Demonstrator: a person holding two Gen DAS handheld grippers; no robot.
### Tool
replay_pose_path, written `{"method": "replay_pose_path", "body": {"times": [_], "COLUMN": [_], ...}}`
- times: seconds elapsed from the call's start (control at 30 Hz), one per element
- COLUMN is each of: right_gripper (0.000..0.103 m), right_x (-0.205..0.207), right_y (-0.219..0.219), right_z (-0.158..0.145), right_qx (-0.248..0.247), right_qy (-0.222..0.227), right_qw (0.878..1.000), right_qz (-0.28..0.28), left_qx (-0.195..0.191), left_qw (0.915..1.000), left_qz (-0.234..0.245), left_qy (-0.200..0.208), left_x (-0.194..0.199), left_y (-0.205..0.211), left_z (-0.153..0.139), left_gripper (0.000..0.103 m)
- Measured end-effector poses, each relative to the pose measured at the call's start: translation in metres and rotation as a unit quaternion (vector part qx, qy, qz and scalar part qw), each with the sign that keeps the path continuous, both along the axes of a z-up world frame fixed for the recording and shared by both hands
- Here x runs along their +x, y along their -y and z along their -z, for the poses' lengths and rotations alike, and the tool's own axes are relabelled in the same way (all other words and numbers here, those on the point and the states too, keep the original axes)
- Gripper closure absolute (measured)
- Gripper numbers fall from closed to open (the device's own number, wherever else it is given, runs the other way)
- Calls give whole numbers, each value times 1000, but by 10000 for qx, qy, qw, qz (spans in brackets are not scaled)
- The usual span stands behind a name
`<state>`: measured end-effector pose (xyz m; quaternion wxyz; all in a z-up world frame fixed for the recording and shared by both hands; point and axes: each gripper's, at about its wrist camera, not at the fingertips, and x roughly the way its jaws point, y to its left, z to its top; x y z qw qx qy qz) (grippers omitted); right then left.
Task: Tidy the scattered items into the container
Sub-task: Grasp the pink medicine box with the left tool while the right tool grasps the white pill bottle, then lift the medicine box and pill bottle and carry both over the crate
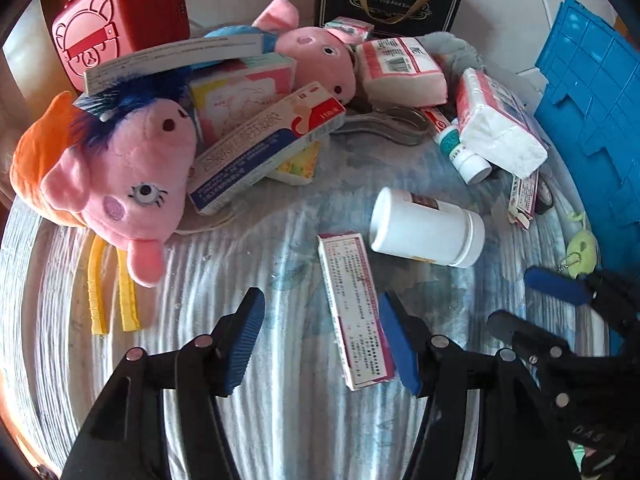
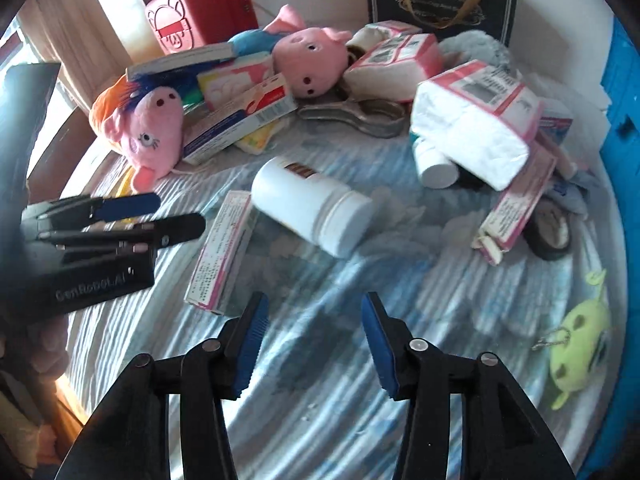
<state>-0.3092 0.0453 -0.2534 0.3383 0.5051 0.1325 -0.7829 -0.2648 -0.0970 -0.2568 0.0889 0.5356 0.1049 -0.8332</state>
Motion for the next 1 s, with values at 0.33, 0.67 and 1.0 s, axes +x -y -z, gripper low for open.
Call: {"method": "replay_pose_path", "body": {"times": [0.33,0.67,1.0], "right_gripper": [38,38,53], "right_x": [-38,-46,-42], "right_y": [30,70,71], "right_z": [0,27,34], "right_qx": [111,302,407], "right_qy": [-300,-131,65], "right_qw": [9981,9933,9942], "right_qz": [-524,-1106,-990], "left_qx": [-176,-276,-207], "left_qw": [9992,9986,9991], "left_qz": [-305,-412,-359], "left_qy": [205,190,117], "left_x": [-10,-22,-30], "left_y": [-3,15,16], "left_z": [32,29,27], "left_gripper": [73,73,75]}}
